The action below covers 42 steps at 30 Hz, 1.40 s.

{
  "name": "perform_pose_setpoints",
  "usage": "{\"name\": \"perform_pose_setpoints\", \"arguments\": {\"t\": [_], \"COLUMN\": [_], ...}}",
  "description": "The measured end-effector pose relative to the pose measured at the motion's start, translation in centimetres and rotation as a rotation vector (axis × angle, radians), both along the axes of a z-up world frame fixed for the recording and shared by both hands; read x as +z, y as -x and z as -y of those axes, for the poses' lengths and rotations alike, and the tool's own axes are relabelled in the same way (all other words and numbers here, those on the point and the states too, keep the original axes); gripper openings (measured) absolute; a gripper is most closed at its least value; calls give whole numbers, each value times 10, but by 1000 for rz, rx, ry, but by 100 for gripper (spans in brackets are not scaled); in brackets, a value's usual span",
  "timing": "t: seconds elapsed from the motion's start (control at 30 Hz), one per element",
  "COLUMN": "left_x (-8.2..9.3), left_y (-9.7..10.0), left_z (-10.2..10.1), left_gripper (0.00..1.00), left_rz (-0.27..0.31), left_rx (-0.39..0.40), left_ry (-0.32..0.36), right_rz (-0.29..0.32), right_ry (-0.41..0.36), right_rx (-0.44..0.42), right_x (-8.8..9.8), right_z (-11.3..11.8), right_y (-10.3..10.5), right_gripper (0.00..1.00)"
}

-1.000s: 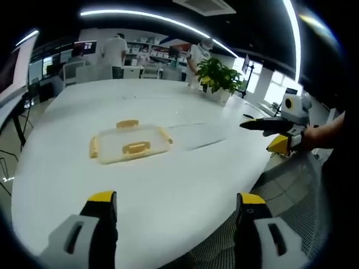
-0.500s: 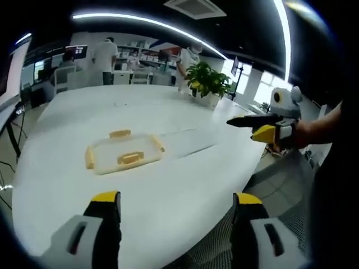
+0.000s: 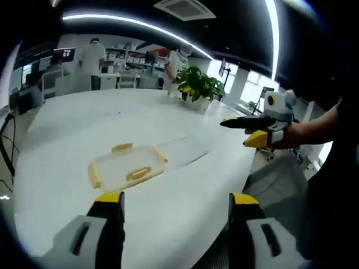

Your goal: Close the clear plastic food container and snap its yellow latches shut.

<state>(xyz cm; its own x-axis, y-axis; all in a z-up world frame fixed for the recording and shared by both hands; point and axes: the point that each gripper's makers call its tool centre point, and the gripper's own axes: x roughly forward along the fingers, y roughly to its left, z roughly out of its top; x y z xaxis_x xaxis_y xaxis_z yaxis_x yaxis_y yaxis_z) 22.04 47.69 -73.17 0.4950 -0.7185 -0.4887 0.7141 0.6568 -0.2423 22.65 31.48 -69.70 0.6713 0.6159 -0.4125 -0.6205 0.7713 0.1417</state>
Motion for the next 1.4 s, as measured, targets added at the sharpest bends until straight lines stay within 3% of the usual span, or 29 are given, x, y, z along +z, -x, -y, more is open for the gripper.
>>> {"name": "perform_pose_setpoints", "arguments": {"t": [0.17, 0.6, 0.93, 1.13, 1.27, 1.4], "left_x": [4, -19, -27, -33, -33, -35], "left_y": [-17, -45, -64, -77, -84, -93], "left_z": [-2, -9, -14, -18, -19, -19], "left_gripper": [71, 66, 66, 69, 68, 67], "left_rz": [8, -27, -46, -63, -47, -54], "left_rx": [-33, -74, -94, -112, -138, -162], "left_ry": [7, -49, -71, -102, -139, -148], "right_rz": [0, -23, -40, -76, -61, -61], "right_ry": [21, 105, 122, 170, 222, 225], "right_rx": [26, 118, 147, 237, 295, 313], "right_x": [-2, -20, -29, -39, -43, -43], "right_z": [-8, -17, -19, -24, -28, -32], "right_y": [-8, -38, -56, -58, -63, -70], "right_gripper": [78, 74, 72, 67, 65, 65]}}
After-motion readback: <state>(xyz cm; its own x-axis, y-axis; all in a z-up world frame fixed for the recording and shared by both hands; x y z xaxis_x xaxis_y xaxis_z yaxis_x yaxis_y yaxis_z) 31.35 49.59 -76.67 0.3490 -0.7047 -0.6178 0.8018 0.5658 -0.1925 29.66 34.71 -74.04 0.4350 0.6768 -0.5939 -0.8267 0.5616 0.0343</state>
